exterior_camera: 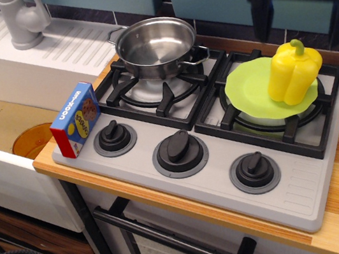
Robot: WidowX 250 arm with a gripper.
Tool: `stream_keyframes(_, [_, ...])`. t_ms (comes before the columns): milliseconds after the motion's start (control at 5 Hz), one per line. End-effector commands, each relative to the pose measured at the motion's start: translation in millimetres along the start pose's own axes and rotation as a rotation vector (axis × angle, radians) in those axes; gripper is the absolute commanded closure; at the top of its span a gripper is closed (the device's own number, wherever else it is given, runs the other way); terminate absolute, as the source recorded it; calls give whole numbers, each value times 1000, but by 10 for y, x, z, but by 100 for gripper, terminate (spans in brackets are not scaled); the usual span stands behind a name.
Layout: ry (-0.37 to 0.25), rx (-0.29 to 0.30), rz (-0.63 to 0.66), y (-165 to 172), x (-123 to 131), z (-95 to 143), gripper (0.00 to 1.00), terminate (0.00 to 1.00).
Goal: Put yellowpepper on plate and cookiebox in pot or pan on stove
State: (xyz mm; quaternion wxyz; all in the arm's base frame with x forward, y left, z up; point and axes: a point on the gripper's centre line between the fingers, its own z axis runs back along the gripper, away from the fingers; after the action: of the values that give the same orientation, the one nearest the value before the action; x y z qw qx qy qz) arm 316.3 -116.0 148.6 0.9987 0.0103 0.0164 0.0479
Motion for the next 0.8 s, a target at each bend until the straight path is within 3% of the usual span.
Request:
stream_keyframes(0, [-49,55,-57,-59,-77,485,0,0])
stream_keyframes(400, [-49,55,-57,-59,-77,485,0,0])
stream_keyframes(600, [-74,100,-80,261,-171,445,0,0])
